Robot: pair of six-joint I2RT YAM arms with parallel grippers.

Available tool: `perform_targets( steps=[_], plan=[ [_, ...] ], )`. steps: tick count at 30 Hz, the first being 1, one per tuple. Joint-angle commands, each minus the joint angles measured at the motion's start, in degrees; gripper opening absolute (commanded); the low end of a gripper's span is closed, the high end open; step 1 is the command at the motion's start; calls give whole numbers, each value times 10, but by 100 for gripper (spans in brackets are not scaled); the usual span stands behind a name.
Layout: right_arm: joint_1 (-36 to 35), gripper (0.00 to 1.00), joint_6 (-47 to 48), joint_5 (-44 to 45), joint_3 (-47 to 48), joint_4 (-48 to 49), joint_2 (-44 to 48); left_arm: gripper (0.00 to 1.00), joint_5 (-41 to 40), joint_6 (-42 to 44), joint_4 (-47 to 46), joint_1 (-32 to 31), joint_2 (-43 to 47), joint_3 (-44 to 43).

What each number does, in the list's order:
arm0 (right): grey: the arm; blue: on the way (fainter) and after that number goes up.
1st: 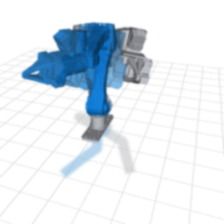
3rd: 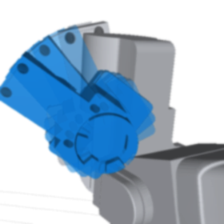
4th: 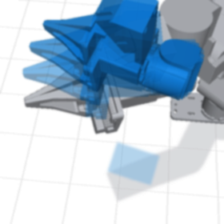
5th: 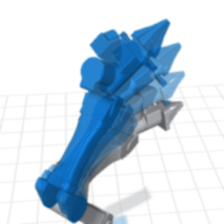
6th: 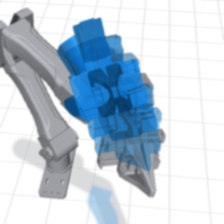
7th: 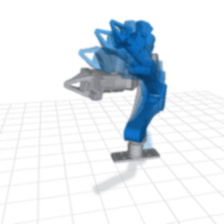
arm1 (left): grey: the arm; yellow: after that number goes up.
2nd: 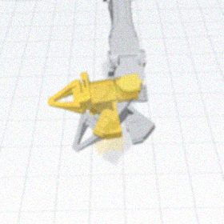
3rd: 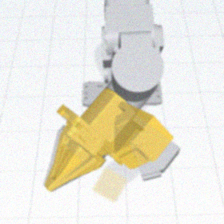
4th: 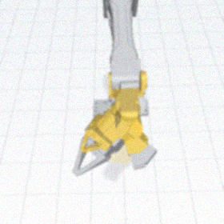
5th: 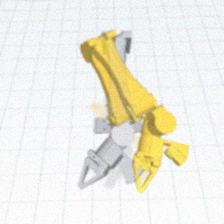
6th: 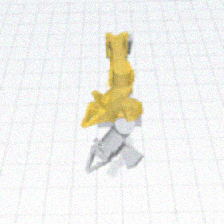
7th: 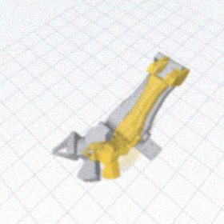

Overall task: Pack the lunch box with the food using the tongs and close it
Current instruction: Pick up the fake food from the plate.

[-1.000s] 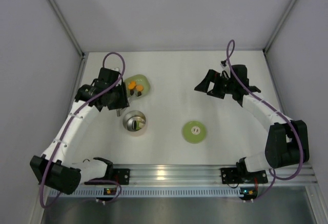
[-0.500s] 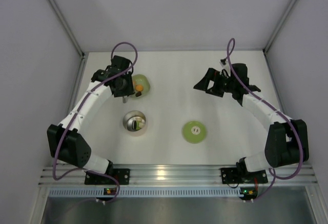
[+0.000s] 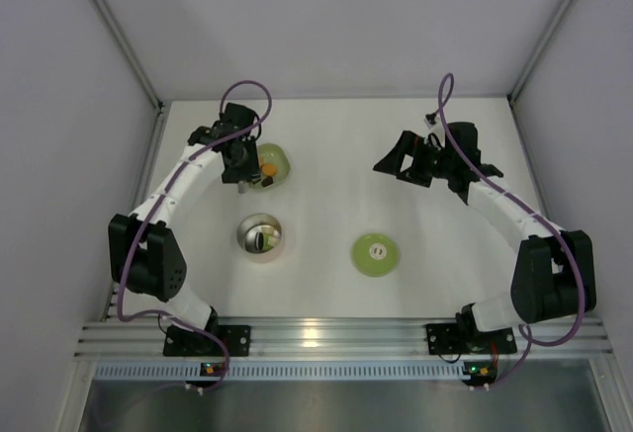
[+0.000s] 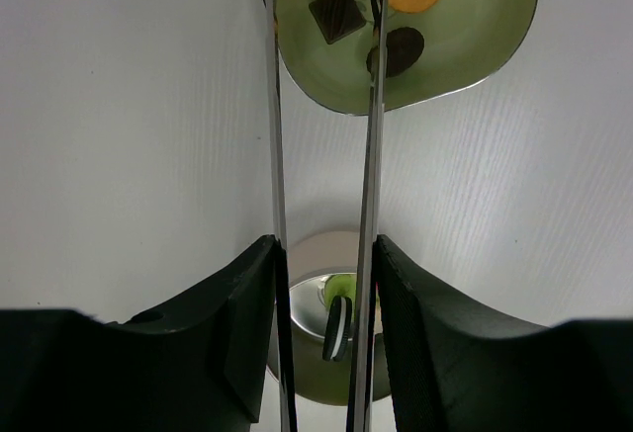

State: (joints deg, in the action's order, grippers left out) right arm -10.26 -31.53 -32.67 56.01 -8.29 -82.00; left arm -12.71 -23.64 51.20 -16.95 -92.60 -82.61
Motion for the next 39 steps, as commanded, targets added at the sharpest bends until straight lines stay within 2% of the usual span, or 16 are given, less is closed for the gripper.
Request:
perform_targets(
  steps=[1, 10, 19, 39],
  plan=[
    [8, 99, 2, -7, 11, 43, 8, 48, 2, 11, -36, 4, -5, -7],
    [8, 100, 2, -6, 8, 42, 8, 47, 18, 16, -45, 5, -10, 3],
    [9, 100, 2, -6, 3, 42, 9, 41, 26, 18, -43, 6, -13, 12],
    [9, 99, 2, -1, -2, 38, 18, 44, 28, 18, -36, 6, -7, 24]
  ],
)
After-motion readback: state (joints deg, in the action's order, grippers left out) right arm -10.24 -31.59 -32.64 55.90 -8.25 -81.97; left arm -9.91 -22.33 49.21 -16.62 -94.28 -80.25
